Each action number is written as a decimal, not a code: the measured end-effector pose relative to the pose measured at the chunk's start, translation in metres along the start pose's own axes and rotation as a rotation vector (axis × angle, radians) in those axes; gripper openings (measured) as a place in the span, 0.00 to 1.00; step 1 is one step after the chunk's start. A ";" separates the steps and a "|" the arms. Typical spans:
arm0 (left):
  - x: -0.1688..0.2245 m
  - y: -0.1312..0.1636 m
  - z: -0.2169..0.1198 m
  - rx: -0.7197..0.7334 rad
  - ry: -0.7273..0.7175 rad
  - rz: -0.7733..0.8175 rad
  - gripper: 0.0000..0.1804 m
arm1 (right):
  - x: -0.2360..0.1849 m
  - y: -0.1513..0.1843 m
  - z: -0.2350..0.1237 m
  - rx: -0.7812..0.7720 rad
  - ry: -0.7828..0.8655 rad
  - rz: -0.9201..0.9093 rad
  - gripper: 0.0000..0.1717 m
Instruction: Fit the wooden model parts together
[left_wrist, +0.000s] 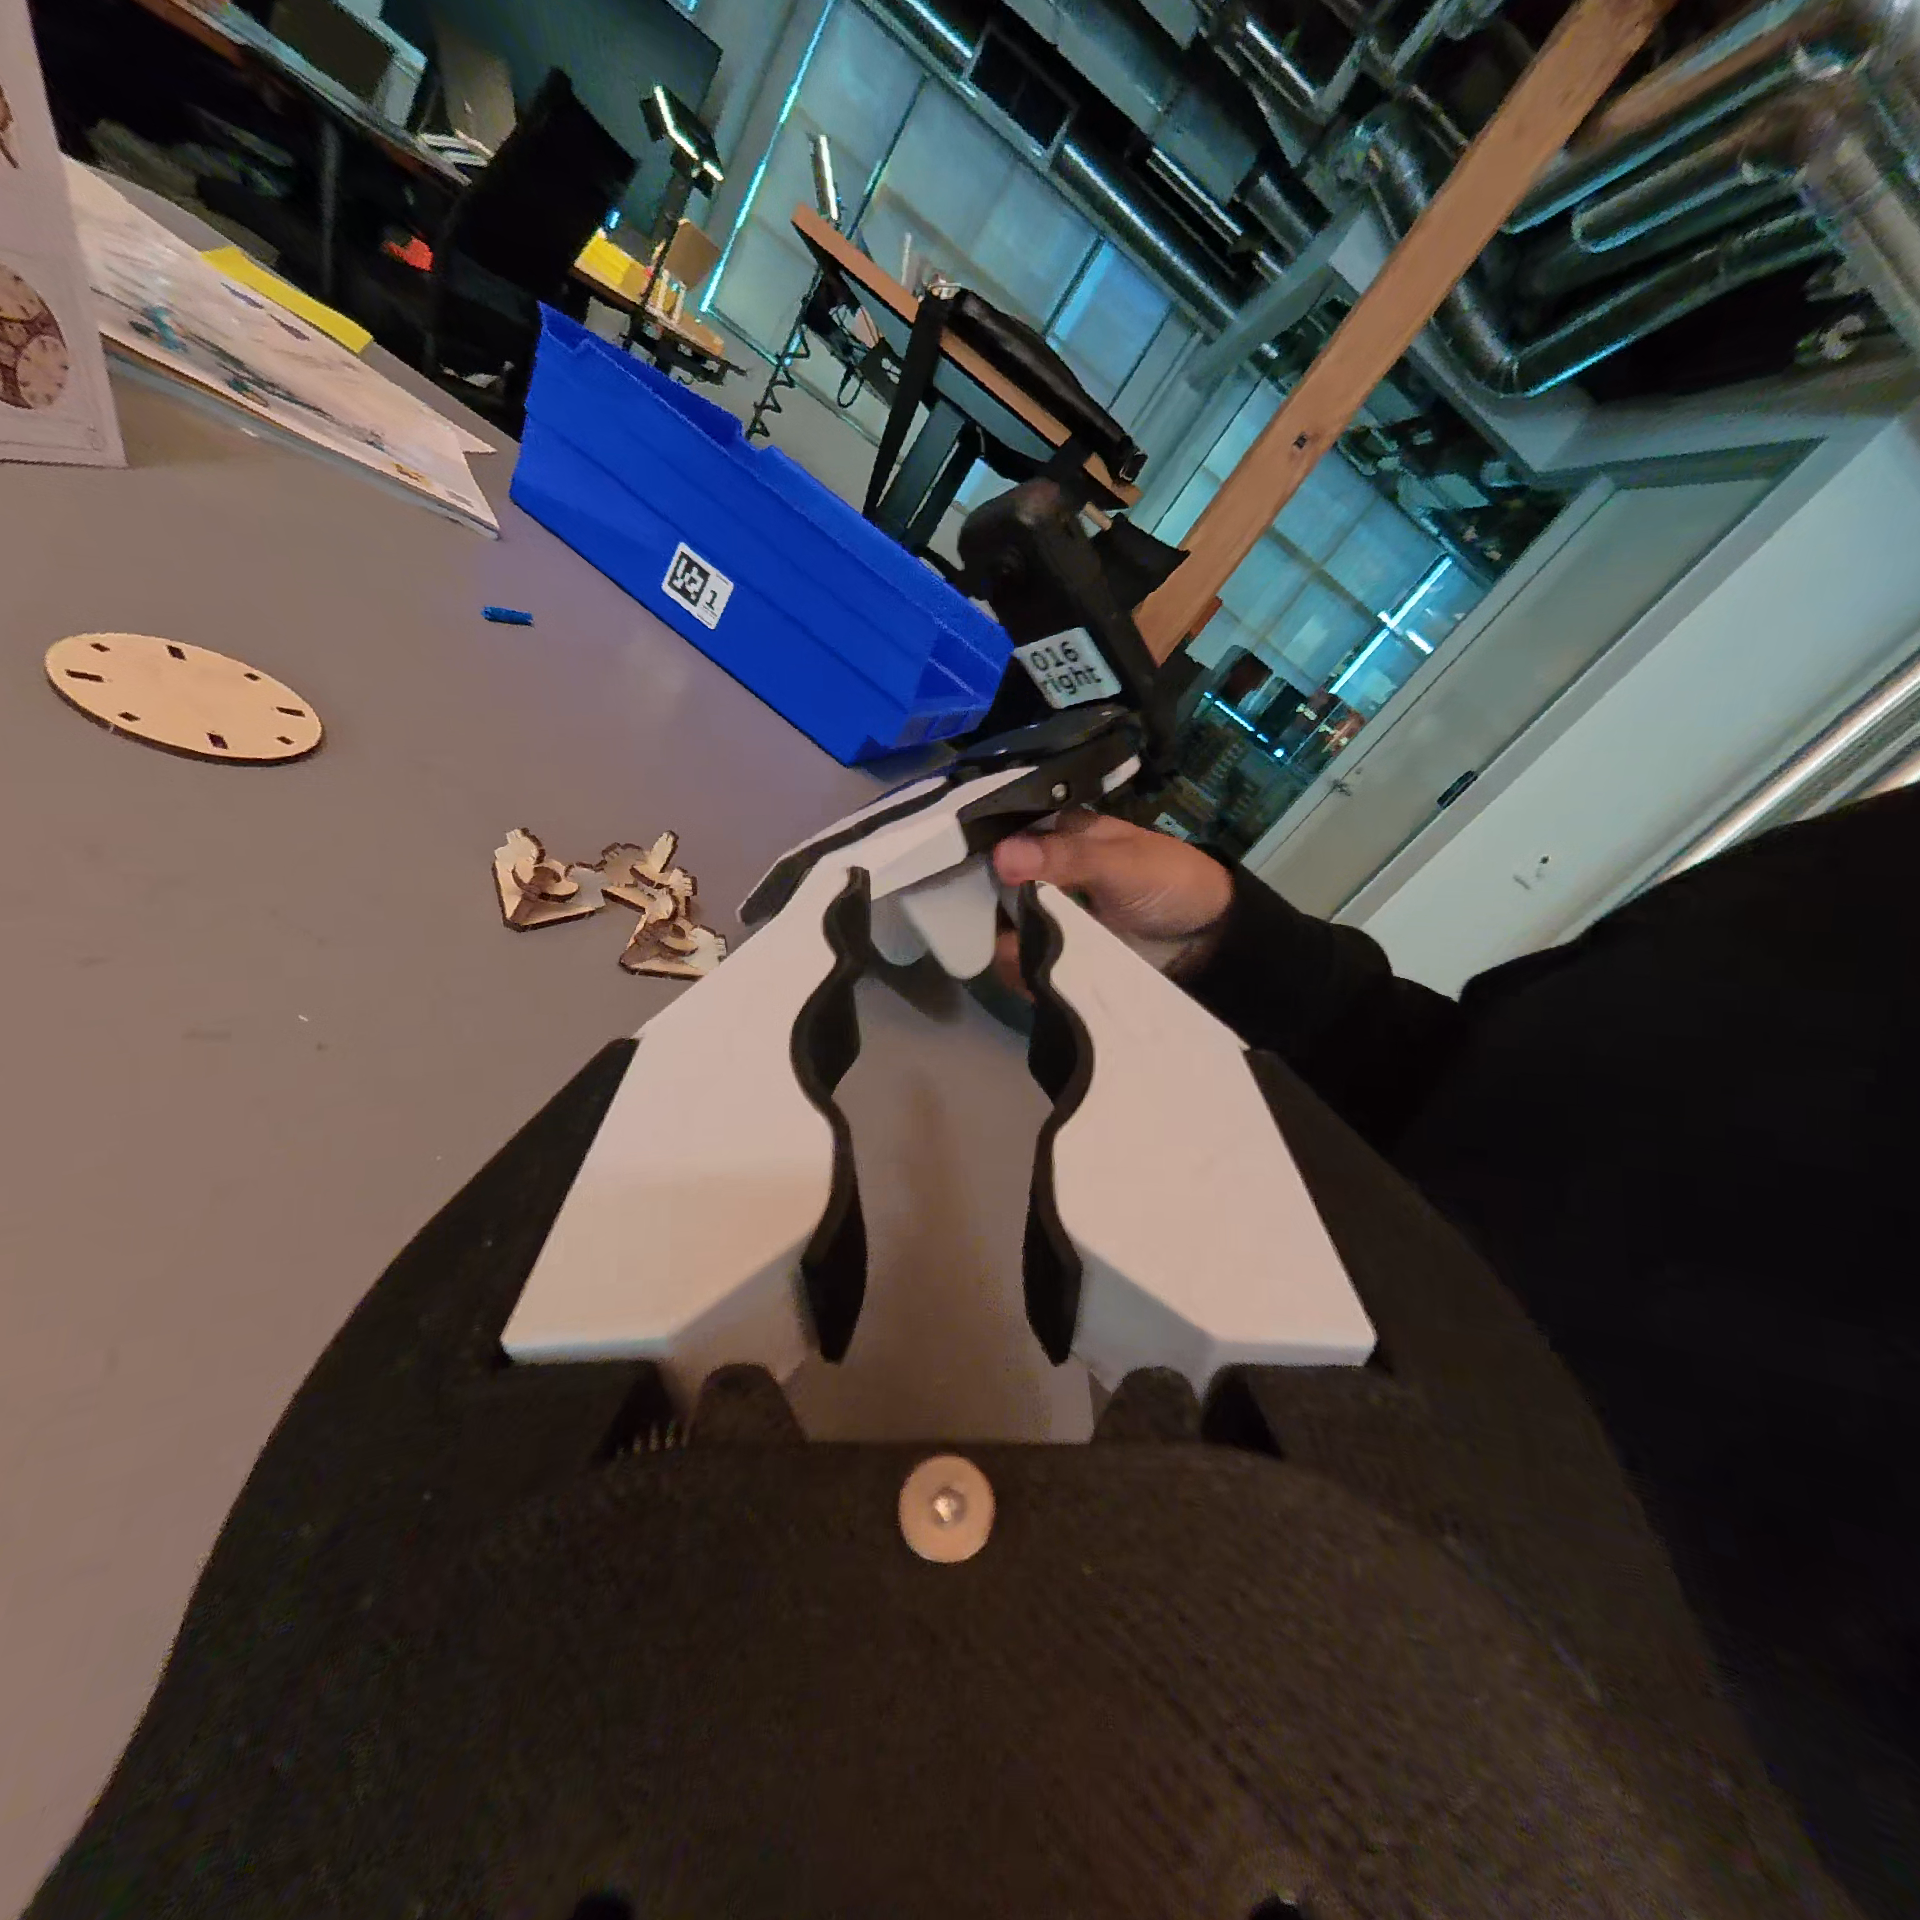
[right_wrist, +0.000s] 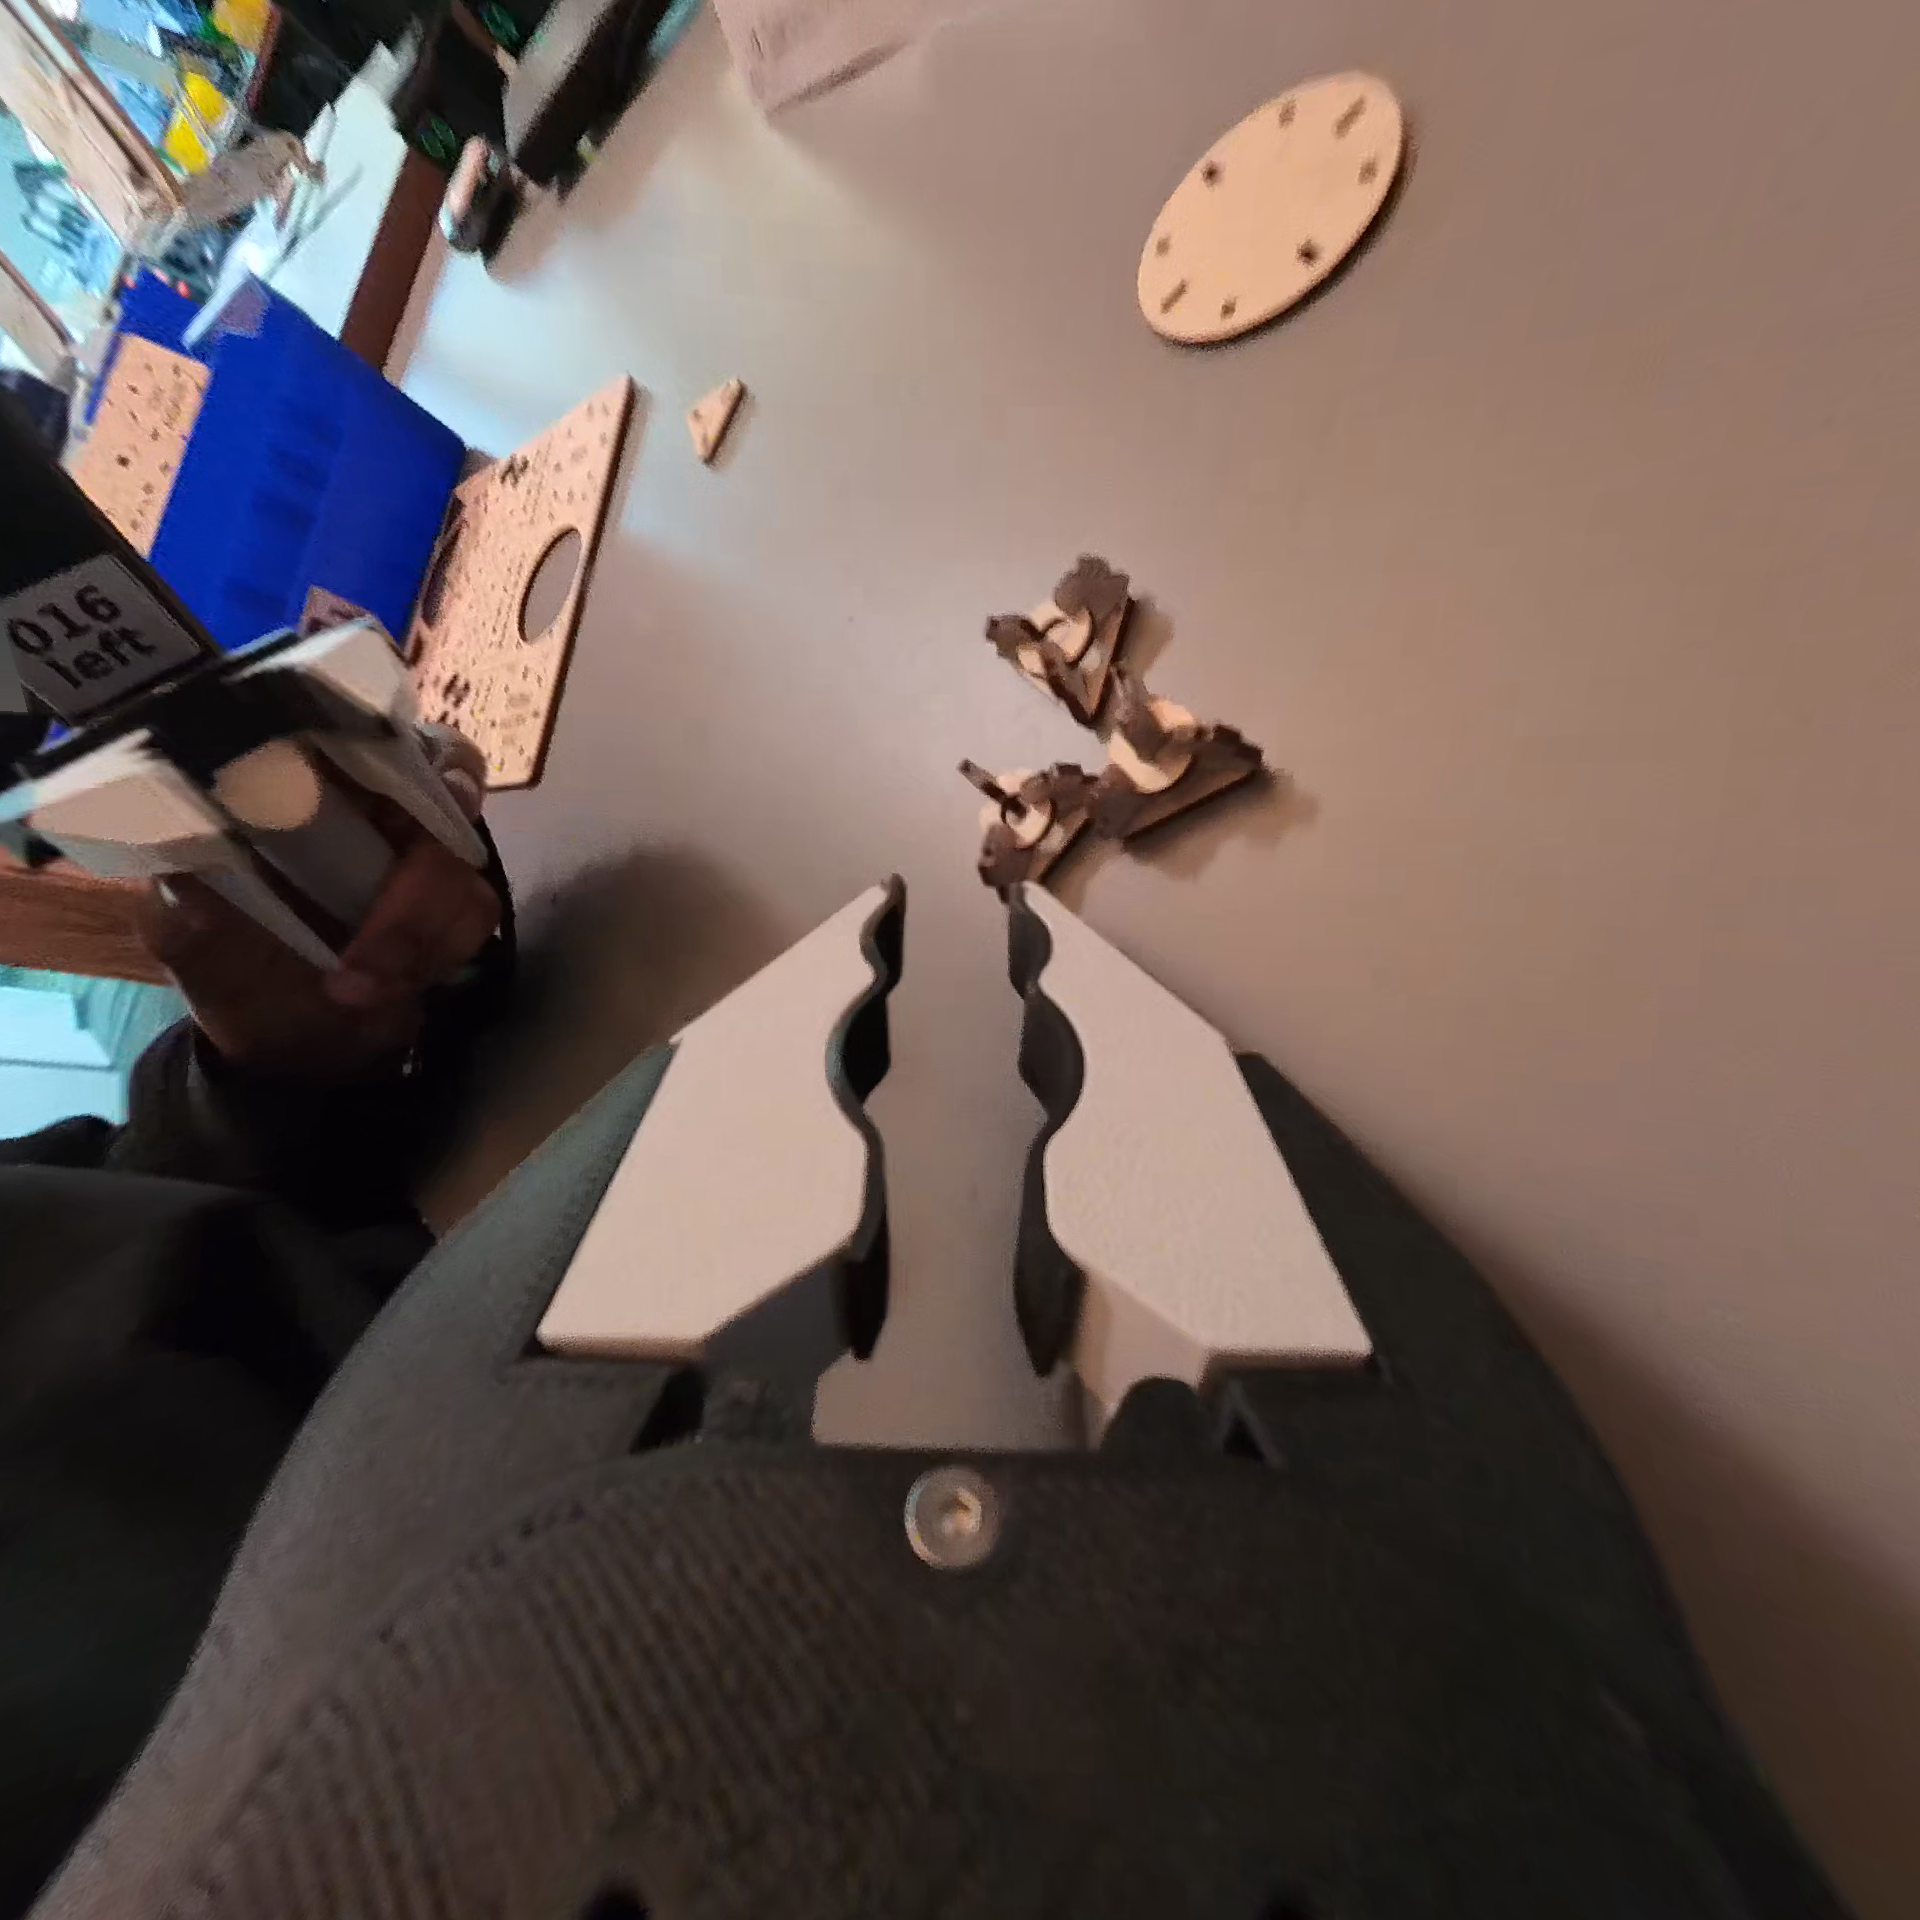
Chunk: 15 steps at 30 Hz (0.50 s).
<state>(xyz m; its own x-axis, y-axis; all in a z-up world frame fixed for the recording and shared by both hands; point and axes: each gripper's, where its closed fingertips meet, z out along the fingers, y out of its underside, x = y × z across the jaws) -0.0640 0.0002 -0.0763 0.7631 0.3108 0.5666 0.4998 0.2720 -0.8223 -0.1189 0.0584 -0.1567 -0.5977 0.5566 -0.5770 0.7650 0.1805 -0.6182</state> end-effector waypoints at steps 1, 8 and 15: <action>0.001 0.000 0.000 0.002 -0.004 0.010 0.15 | -0.002 -0.005 -0.002 0.030 0.011 -0.035 0.13; -0.001 0.000 -0.003 0.008 -0.013 0.003 0.14 | 0.007 0.000 0.012 -0.017 0.273 -0.447 0.14; -0.008 -0.008 -0.012 0.060 -0.040 -0.019 0.14 | 0.002 0.008 0.028 -0.079 0.375 -0.646 0.01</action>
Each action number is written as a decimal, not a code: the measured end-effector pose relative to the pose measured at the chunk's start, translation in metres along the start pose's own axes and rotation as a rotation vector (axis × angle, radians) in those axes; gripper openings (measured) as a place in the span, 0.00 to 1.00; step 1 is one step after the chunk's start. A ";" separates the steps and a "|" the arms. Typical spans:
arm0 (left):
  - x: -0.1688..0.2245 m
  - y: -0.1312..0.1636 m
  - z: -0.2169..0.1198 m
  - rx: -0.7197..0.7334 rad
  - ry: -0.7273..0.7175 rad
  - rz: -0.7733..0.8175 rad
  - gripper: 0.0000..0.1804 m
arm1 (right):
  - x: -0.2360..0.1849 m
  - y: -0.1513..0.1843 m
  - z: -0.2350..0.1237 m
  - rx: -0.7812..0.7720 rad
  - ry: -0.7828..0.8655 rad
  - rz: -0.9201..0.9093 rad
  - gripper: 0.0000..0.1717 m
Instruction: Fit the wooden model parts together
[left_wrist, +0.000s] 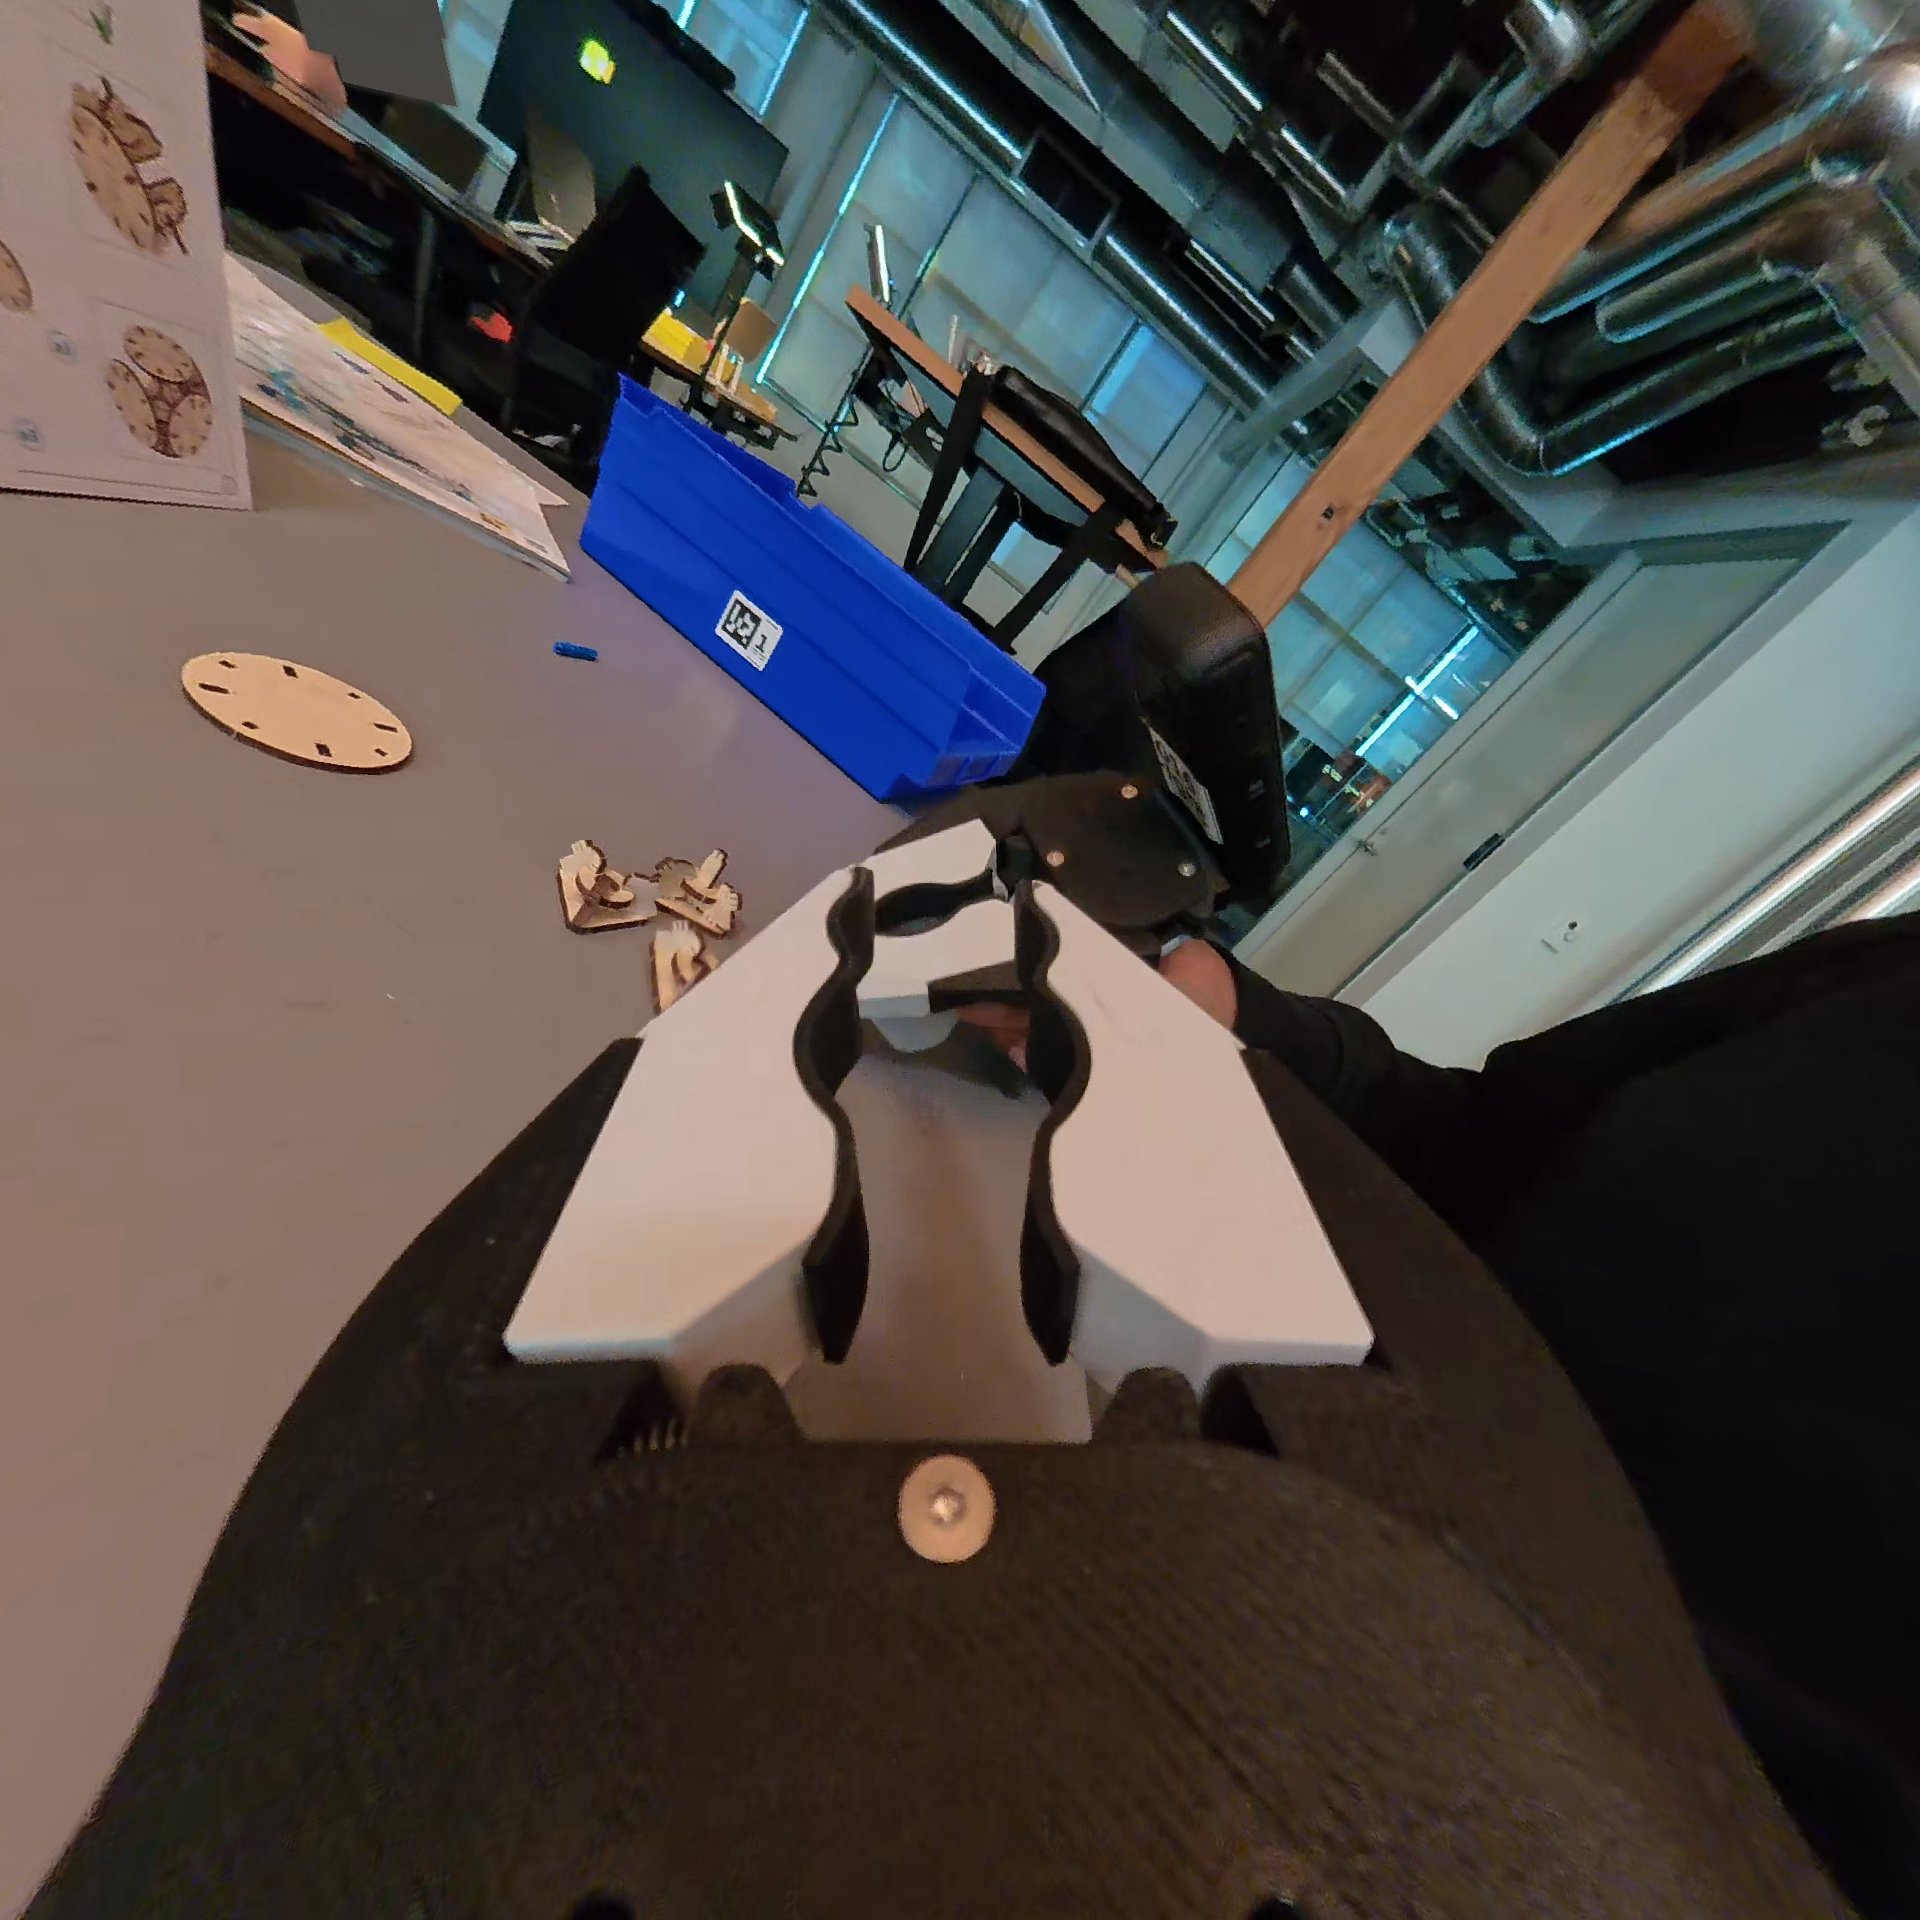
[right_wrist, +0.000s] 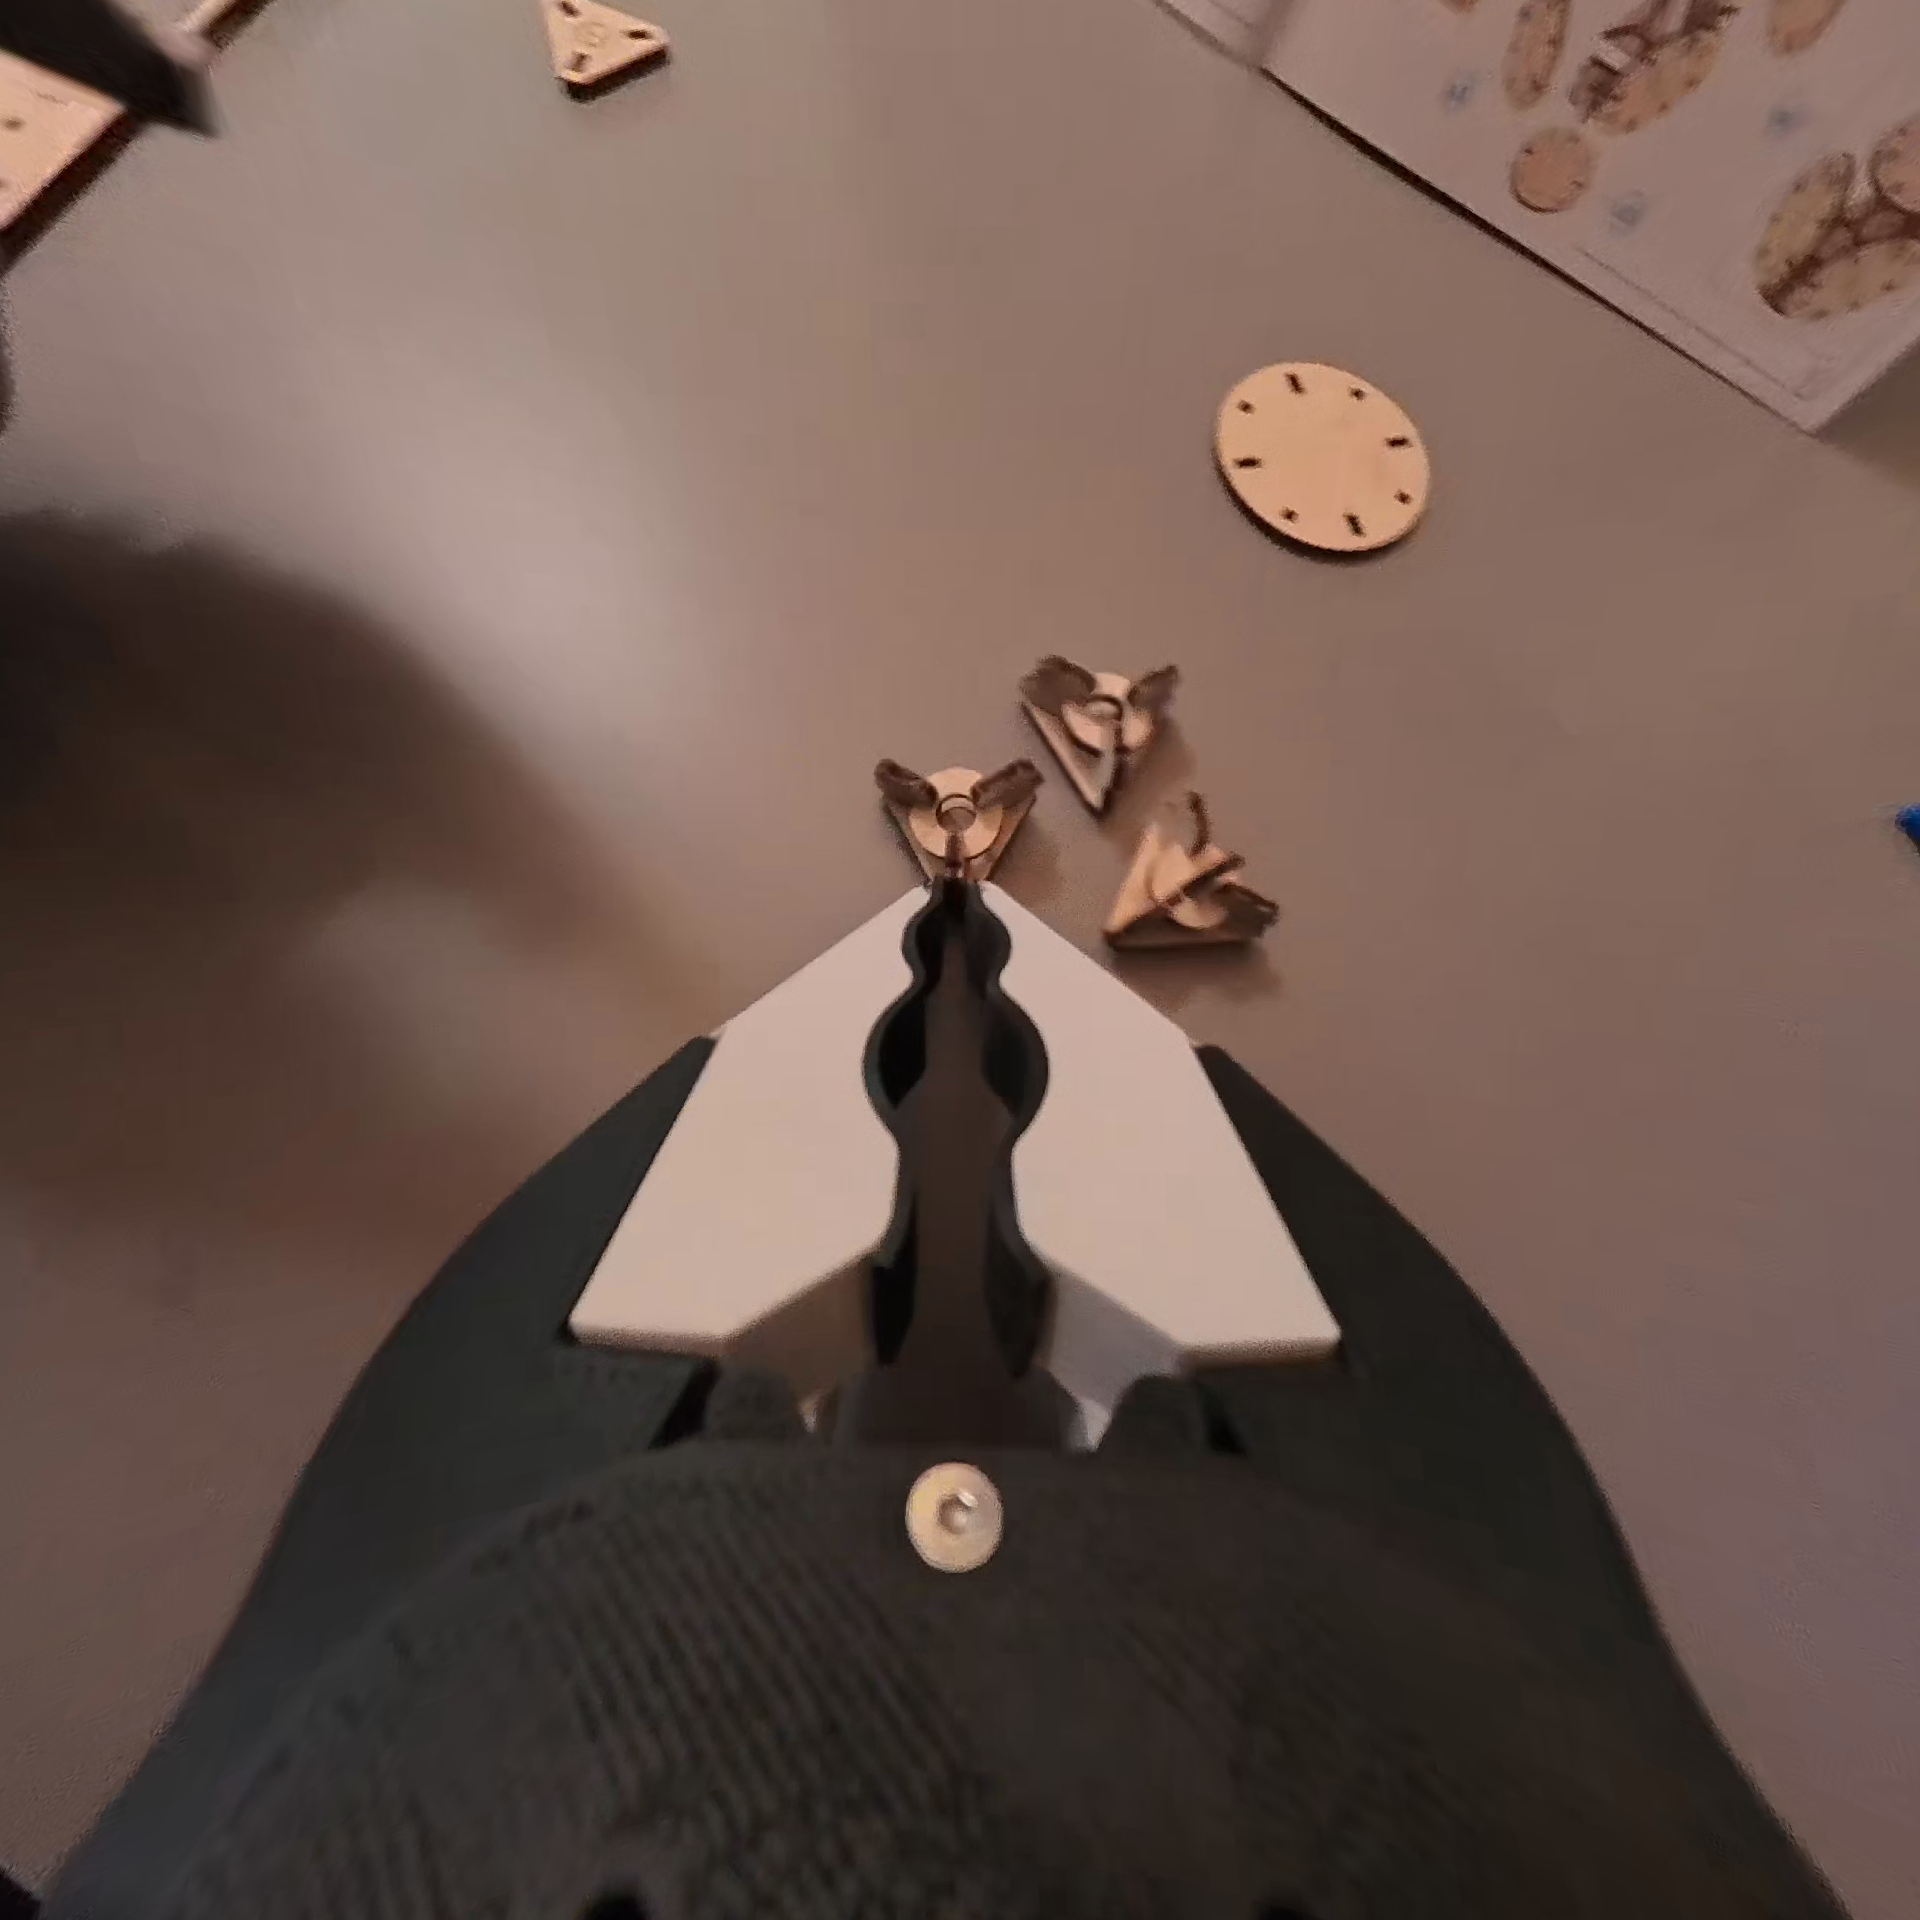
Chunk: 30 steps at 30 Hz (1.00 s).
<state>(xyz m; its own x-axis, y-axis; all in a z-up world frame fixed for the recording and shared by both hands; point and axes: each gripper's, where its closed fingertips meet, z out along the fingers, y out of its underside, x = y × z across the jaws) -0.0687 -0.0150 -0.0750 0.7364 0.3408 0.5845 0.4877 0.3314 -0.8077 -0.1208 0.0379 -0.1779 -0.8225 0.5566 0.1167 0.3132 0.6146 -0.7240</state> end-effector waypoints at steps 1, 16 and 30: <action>-0.001 -0.001 -0.001 0.008 0.001 -0.009 0.14 | -0.007 -0.002 0.002 0.008 -0.025 -0.006 0.01; -0.021 -0.015 -0.015 0.117 -0.019 -0.181 0.13 | 0.083 -0.142 -0.060 0.824 -0.009 0.188 0.00; -0.024 -0.004 -0.007 0.058 0.001 -0.259 0.12 | 0.042 -0.168 -0.035 0.910 -0.028 0.005 0.00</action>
<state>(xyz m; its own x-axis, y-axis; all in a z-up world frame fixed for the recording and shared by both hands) -0.0850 -0.0308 -0.0866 0.5905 0.2373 0.7714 0.6326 0.4573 -0.6250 -0.1908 -0.0224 -0.0272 -0.8370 0.5373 0.1041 -0.1691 -0.0729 -0.9829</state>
